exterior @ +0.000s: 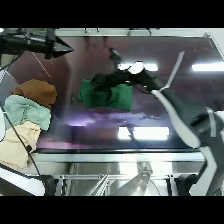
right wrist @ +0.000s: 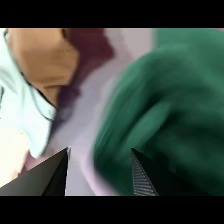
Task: Fold the shirts.
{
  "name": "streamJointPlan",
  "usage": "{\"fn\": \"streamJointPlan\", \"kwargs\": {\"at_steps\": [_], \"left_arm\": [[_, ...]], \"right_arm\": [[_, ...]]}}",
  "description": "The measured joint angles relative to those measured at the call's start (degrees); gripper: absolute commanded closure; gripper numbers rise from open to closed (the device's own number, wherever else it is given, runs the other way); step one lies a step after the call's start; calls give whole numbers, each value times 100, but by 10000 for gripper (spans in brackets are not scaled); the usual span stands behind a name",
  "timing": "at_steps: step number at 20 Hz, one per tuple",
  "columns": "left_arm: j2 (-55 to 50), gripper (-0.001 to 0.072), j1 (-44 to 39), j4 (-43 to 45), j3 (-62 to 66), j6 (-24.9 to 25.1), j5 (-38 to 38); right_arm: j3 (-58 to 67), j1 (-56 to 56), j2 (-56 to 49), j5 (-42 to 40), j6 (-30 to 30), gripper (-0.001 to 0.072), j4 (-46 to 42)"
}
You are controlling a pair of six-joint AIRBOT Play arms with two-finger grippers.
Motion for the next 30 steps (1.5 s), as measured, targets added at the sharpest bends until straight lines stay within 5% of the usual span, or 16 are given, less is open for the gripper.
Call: {"fn": "streamJointPlan", "kwargs": {"at_steps": [2, 6, 7, 12, 13, 14, 15, 16, 17, 18, 20, 27, 28, 29, 30], "left_arm": [[35, 707, 138, -13, -210, 114, -111], [68, 706, 201, -85, -702, 424, -120], [70, 695, 205, -87, -800, 494, -136], [76, 691, 238, -107, -1062, 732, -343], [76, 691, 245, -107, -1080, 754, -396], [76, 690, 249, -103, -1091, 774, -455], [76, 689, 249, -105, -1099, 780, -505], [76, 688, 243, -105, -1106, 798, -533], [76, 615, 236, -105, -1113, 800, -553], [76, 390, 232, -105, -1115, 817, -551], [76, 193, 229, -105, -1117, 817, -531], [76, 195, 223, -120, -1117, 820, -459], [76, 196, 223, -120, -1117, 817, -446], [79, 196, 223, -120, -1117, 817, -442], [79, 196, 219, -120, -1117, 817, -442]], "right_arm": [[549, 190, -267, -85, 68, 605, 17], [970, -50, -105, 369, 267, 611, -153], [966, -225, 9, 645, 422, 691, -330], [295, -1182, 791, 2094, 1390, 693, -1792], [4, -1357, 981, 2258, 1587, 677, -2144], [-295, -1517, 1132, 2356, 1797, 497, -2448], [-577, -1668, 1239, 2404, 2000, 206, -2669], [-859, -1821, 1305, 2415, 2197, 117, -2837], [-1086, -1937, 1314, 2404, 2328, 115, -2922], [-1261, -2028, 1274, 2361, 2463, 115, -2946], [-1473, -2131, 1071, 2208, 2531, 115, -2756], [-1657, -1840, 107, 1550, 1569, 118, -726], [-1663, -1759, -4, 1475, 1351, 159, -389], [-1672, -1679, -120, 1355, 1069, 494, 35], [-1685, -1617, -223, 1281, 787, 691, 365]]}}
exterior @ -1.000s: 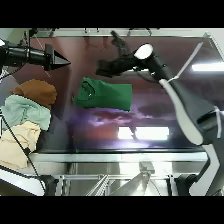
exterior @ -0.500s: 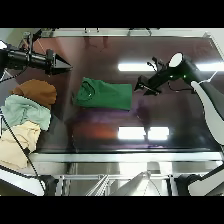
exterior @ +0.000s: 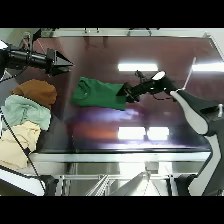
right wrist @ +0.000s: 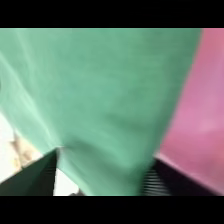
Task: Fold the shirts.
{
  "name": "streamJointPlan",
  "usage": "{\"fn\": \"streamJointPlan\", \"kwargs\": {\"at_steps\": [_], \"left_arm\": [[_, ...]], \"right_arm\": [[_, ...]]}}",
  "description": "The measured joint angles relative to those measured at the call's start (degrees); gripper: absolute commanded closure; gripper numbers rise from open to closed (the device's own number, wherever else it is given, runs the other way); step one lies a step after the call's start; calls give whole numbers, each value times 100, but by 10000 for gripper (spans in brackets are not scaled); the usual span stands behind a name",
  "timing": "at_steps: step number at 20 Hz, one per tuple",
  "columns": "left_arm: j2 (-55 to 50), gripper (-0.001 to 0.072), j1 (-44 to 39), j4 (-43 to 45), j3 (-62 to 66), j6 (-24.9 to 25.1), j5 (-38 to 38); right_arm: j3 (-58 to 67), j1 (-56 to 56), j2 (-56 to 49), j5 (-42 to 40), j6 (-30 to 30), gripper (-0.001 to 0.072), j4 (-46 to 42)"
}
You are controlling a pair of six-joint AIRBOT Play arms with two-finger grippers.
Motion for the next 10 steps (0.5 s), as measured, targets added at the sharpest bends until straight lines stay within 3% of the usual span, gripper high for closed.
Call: {"fn": "streamJointPlan", "kwargs": {"at_steps": [2, 4, 5, 7, 10], "left_arm": [[0, 200, -20, 2, 0, -2, 0], [0, 281, -68, 2, 0, -4, -2], [0, 282, -96, 11, 0, -4, -4], [0, 282, -170, 13, 0, -7, -20], [0, 282, -299, 17, 0, -24, -24]], "right_arm": [[-4, 46, -87, -15, -629, 695, 970], [4, -20, 15, 96, -1178, 696, 1775], [2, -98, 131, 122, -1338, 696, 1958], [13, -387, 584, 177, -1482, 696, 2243], [9, -1078, 1565, 201, -1274, 696, 1891]]}}
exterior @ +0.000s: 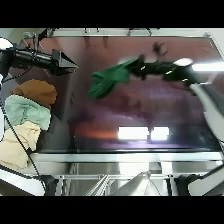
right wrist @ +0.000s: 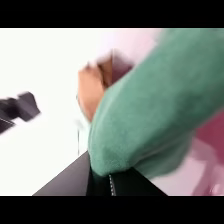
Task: Fold the shirts.
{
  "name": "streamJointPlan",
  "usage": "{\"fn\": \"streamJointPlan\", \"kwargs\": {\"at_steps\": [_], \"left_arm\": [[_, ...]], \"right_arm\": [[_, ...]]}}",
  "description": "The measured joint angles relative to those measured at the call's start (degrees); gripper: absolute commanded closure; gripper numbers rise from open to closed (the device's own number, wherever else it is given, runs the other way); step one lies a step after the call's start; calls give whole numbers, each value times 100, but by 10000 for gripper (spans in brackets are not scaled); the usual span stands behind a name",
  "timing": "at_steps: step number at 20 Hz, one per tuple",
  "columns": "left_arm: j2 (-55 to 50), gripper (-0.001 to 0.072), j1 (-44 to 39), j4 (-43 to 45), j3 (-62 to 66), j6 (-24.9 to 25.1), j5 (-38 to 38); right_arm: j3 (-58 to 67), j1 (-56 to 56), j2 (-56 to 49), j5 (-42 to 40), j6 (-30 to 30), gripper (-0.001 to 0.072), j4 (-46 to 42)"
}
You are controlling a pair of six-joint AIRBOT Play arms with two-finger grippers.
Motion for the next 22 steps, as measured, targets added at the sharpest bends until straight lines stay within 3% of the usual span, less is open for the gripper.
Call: {"fn": "streamJointPlan", "kwargs": {"at_steps": [8, 14, 22], "left_arm": [[0, 282, -341, 20, -2, 2, 0], [-166, 282, -494, 52, -2, 9, -17], [-468, 283, -638, 28, -2, 11, -262]], "right_arm": [[4, -3222, 2538, 686, 2092, 696, -2763], [4, -5261, 2905, 1434, 2509, 696, -4028], [-44, -6107, 2911, 2297, 2730, 695, -6070]]}}
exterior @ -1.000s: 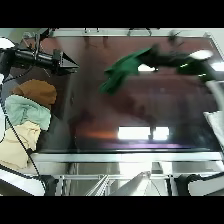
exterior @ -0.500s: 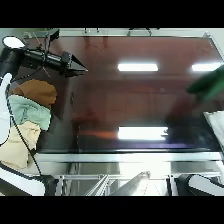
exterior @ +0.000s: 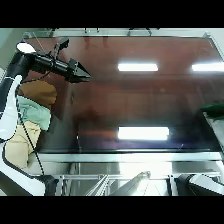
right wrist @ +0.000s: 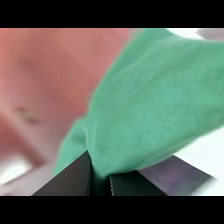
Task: Fold the shirts.
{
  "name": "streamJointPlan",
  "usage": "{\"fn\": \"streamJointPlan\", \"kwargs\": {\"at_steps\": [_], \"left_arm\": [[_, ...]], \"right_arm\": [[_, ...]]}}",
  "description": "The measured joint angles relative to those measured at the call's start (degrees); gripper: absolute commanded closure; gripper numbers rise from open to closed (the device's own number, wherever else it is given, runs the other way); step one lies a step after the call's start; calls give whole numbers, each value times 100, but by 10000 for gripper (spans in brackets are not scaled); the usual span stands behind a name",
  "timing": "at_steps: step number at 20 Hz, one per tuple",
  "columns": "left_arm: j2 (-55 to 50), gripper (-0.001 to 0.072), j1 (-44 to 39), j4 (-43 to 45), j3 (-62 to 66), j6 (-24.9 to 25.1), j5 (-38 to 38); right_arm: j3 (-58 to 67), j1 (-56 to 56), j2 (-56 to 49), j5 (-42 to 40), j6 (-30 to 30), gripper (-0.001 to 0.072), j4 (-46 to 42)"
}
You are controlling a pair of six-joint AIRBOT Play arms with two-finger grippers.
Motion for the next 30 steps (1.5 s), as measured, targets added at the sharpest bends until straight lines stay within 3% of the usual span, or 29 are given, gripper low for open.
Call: {"fn": "streamJointPlan", "kwargs": {"at_steps": [6, 13, 14, 15, 16, 21, 22, 23, 24, 25, 30], "left_arm": [[-31, 282, -76, -13, 0, 9, -33], [-31, 282, -116, -31, 0, -9, -160], [-31, 282, -116, -28, 0, -9, -177], [-31, 282, -116, -28, 0, -9, -188], [-31, 282, -116, -28, 0, -9, -192], [-31, 282, -116, -28, 0, -7, -225], [-31, 283, -116, -31, 0, -7, -225], [-31, 295, -116, -48, 0, -7, -227], [-31, 478, -114, -105, 0, -7, -227], [-31, 711, -107, -227, 11, -7, -232], [39, 713, 0, -719, 581, 59, -289]], "right_arm": [[-243, -157, -2, 717, 140, 694, -1438], [-1419, -326, -4, 1119, 470, 689, -2553], [-1550, -339, -7, 1141, 485, 536, -2706], [-1672, -348, -15, 1174, 509, 252, -2900], [-1753, -358, -28, 1213, 516, 194, -3056], [-1926, -365, -94, 1364, 625, 218, -3563], [-1926, -358, -101, 1379, 658, 369, -3587], [-1917, -341, -107, 1384, 684, 660, -3547], [-1888, -315, -109, 1373, 721, 693, -3418], [-1860, -286, -109, 1320, 728, 694, -3193], [-1862, 17, 59, 520, 101, 695, -472]]}}
